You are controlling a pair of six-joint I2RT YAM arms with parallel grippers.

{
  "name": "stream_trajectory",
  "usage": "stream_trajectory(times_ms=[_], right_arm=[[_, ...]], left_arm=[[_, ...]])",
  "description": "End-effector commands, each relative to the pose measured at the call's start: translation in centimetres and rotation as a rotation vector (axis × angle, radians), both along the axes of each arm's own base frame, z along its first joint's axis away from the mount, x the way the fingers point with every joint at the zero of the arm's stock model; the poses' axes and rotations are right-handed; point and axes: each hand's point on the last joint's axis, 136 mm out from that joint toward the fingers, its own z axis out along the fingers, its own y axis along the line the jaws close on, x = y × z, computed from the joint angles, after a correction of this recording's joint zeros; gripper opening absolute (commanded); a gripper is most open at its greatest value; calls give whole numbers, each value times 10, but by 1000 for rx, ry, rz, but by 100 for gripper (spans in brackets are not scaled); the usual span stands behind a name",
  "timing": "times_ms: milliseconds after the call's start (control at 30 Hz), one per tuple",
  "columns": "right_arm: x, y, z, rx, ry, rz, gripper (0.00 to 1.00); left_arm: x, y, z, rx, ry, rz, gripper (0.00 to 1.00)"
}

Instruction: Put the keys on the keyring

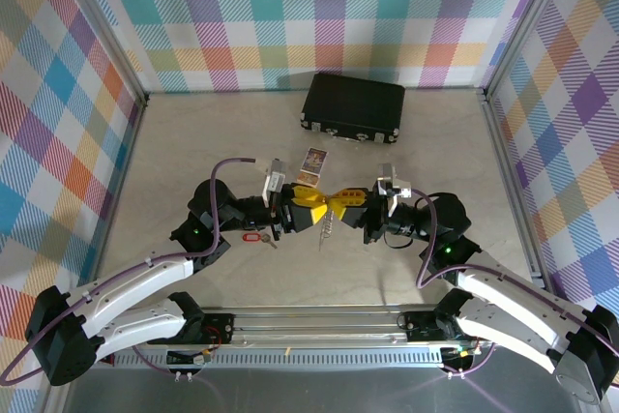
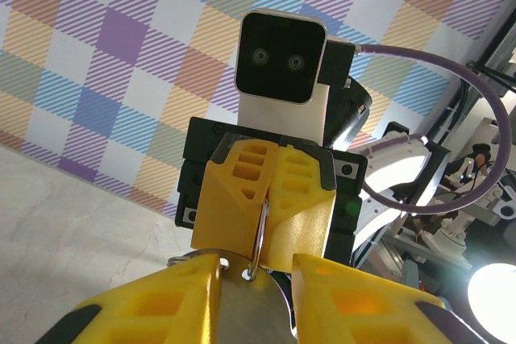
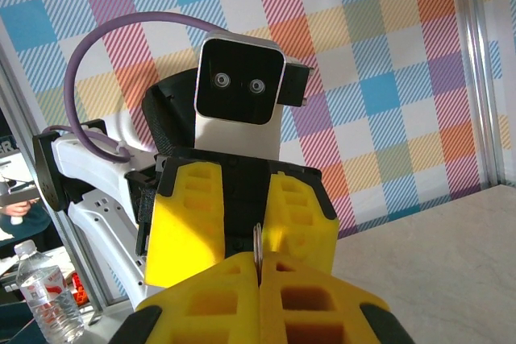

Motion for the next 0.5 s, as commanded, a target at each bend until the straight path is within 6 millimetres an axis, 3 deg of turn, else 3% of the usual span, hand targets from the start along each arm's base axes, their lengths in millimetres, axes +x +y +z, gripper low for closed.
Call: stream_trajectory(times_ms=[0,467], right_arm=[[-3,-3,12,50,-24,3,0],[-5,0,10,38,-23,24,0]], left_arm=[[-7,0,6,-25,-29,-27,27],[-8,-3,15,-51,-32,-50,15]])
